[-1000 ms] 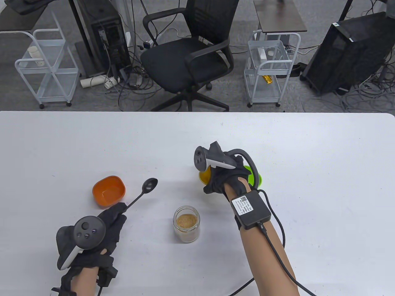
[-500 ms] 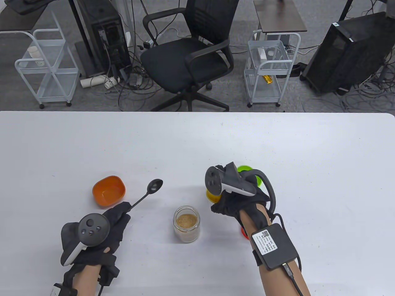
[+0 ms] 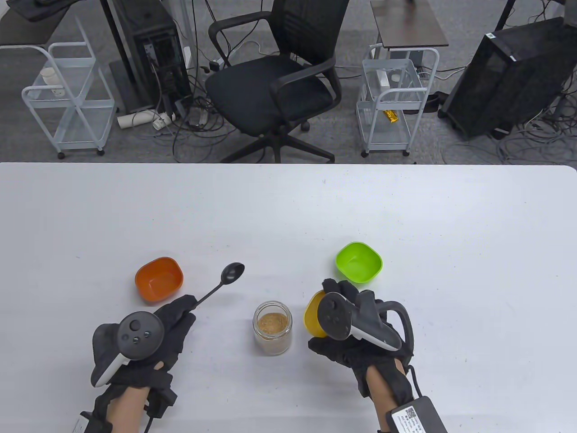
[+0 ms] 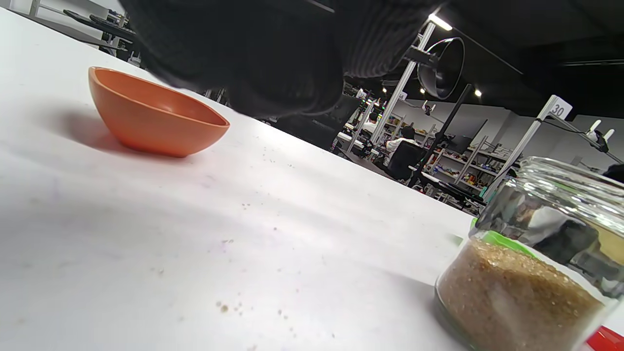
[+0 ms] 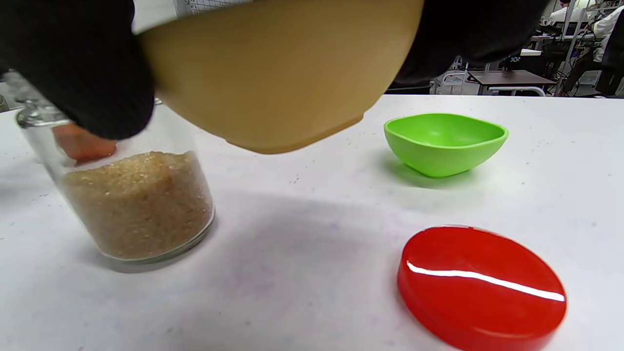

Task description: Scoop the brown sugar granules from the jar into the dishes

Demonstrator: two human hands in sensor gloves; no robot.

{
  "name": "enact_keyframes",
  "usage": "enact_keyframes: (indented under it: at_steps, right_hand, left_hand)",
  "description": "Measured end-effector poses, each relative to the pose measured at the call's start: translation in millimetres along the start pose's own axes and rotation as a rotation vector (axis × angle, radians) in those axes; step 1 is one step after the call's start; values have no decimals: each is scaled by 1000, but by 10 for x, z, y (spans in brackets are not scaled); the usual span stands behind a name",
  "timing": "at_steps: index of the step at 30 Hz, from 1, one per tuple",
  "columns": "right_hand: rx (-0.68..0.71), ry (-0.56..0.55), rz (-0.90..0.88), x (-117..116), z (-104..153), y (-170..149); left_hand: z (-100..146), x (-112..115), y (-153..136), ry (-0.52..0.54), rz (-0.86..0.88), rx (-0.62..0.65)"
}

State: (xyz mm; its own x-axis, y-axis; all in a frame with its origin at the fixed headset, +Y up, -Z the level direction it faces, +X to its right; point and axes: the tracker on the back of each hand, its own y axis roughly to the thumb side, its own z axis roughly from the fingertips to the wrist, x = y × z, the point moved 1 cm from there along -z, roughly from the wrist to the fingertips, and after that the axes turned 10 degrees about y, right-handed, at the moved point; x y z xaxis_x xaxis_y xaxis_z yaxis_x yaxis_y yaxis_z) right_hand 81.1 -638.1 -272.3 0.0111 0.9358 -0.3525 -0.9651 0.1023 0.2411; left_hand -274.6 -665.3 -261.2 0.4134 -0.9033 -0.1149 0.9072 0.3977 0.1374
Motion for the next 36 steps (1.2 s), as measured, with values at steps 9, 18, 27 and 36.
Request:
enact_keyframes:
  at_steps: [9, 18, 27, 36]
  right_hand:
    - [19, -8, -83, -232, -96, -54]
    - [24, -51, -82, -299, -99, -26]
    - [21, -57, -91, -303, -90, -39]
    - [21, -52, -106, -313, -82, -57]
  left_hand:
    - [14, 23, 17, -23, -15, 18]
    - [80, -113, 124, -16, 7, 107]
    - [58, -412, 437, -139, -171, 230]
    - [-28, -539, 964, -240, -399, 330]
